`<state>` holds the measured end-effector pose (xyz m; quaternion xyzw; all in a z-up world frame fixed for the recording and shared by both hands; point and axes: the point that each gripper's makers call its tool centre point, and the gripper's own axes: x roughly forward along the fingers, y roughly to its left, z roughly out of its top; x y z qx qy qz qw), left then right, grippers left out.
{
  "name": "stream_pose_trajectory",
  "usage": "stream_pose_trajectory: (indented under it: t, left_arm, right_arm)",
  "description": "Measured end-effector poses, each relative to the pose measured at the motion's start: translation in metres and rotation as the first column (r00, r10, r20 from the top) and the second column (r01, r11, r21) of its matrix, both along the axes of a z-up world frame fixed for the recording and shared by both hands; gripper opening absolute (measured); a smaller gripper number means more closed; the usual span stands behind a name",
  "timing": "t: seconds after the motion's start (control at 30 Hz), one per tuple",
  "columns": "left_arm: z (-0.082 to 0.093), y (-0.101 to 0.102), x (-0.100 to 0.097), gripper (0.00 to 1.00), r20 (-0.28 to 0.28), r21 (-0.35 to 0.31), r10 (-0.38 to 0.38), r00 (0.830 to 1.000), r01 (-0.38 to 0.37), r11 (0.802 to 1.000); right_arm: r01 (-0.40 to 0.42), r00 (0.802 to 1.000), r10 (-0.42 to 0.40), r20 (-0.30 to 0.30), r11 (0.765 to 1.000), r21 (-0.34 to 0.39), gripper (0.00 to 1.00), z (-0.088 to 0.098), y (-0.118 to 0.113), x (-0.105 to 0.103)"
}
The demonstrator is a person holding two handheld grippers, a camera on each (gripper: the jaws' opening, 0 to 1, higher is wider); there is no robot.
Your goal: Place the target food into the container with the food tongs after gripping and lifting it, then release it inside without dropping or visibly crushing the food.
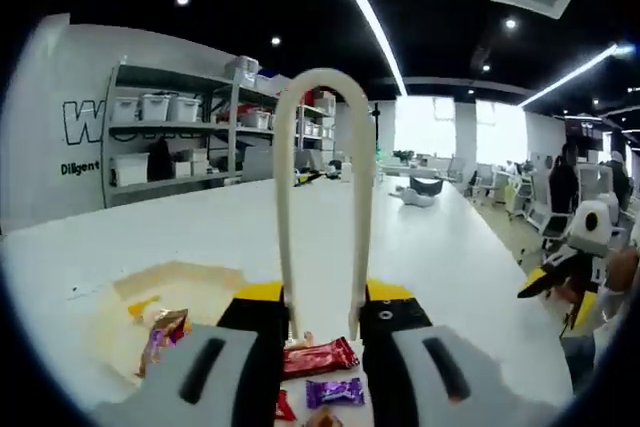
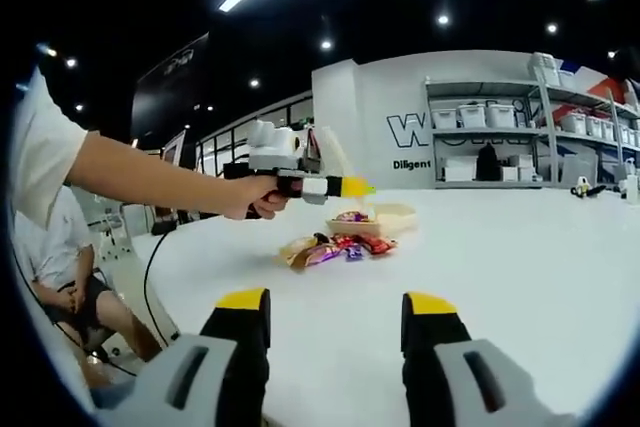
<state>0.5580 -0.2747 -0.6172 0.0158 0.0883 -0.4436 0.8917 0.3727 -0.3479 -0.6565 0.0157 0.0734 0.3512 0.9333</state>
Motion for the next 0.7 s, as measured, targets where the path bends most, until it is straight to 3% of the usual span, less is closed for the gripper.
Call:
stream_pose_trajectory:
  t: [0.1,0.17,0.4,0.63,0.7]
  left_arm:
    - [-0.009,-0.007,-0.001,0.26,-0.03,-0.006,-0.015,0.999,0.015,1.0]
    - [-0.02,-0.011,0.001,0.27,-0.032,0.034,-0.01,0.999,0.012,0.999]
    - [-0.039,-0.001,0.013,0.26,-0.06,0.073,0.071,0.996,-0.067,0.995]
    - [-0.039,0.003,0.016,0.26,-0.096,0.037,0.113,0.989,-0.11,0.993]
    - [-0.039,0.001,0.017,0.26,-0.161,-0.003,0.135,0.978,-0.137,0.991]
  right_arm:
    - [-0.001,1.0,0.001,0.0,1.0,-0.006,0.49,-0.001,0.0,-0.001]
    - [0.0,1.0,0.0,0.003,1.0,-0.006,0.49,0.001,-0.002,-0.002]
    - [0.019,1.0,-0.019,0.002,1.0,-0.004,0.49,0.002,-0.012,0.002]
    - [0.018,1.0,-0.018,0.003,1.0,0.011,0.49,0.005,-0.011,0.004]
    - [0.016,1.0,-0.016,0.006,1.0,0.01,0.49,0.005,-0.01,0.004]
